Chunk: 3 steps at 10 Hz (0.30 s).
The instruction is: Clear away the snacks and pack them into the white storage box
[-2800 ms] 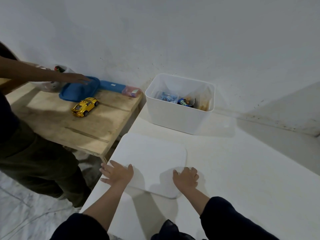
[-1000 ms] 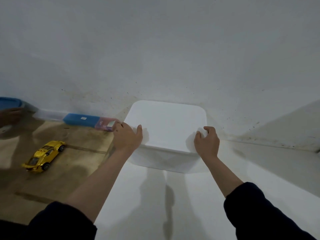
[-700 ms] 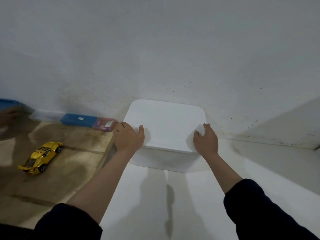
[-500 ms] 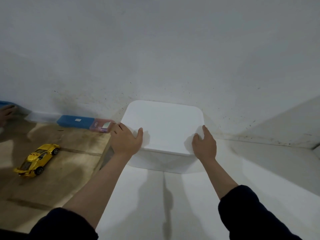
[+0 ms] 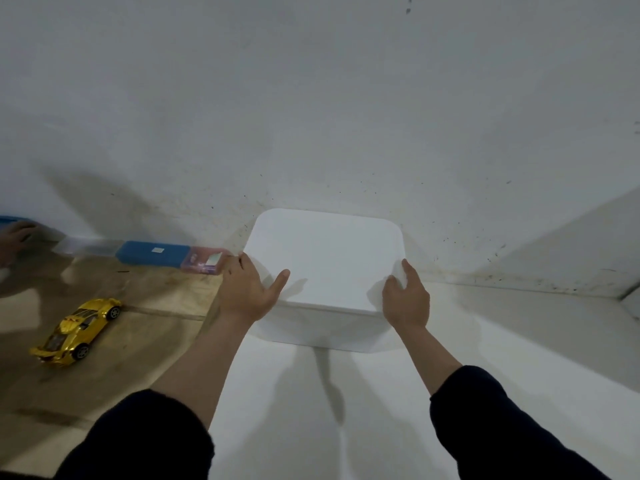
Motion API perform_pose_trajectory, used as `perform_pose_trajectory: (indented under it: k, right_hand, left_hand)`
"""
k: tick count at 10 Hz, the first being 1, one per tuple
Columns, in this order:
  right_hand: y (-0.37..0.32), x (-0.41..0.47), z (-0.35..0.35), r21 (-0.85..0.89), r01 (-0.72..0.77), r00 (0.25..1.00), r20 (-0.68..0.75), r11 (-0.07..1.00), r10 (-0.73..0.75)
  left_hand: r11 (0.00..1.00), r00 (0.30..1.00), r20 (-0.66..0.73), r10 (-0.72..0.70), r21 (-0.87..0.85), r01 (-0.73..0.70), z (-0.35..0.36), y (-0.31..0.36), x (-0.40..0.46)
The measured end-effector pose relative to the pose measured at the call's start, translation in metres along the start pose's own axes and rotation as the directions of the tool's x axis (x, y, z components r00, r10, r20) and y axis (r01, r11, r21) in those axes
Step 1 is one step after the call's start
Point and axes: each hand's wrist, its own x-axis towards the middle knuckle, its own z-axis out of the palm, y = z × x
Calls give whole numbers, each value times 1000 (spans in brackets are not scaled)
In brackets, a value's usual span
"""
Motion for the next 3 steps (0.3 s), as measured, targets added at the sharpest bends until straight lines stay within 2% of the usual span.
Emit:
perform_pose_trajectory:
  k: [1, 2, 3]
  right_hand:
    - [-1, -5, 0, 45, -13, 1000, -24, 999, 15]
    - [-9, -8, -7, -43, -16, 999, 35, 999, 17]
    - [-11, -5, -12, -144, -19, 992, 120, 989, 36]
  left_hand:
    - [997, 998, 52, 30, 68, -34, -3, 4, -4]
    - [986, 997, 84, 2, 167, -16, -11, 5, 0]
    - [953, 993, 81, -87, 296, 59, -9, 9, 0]
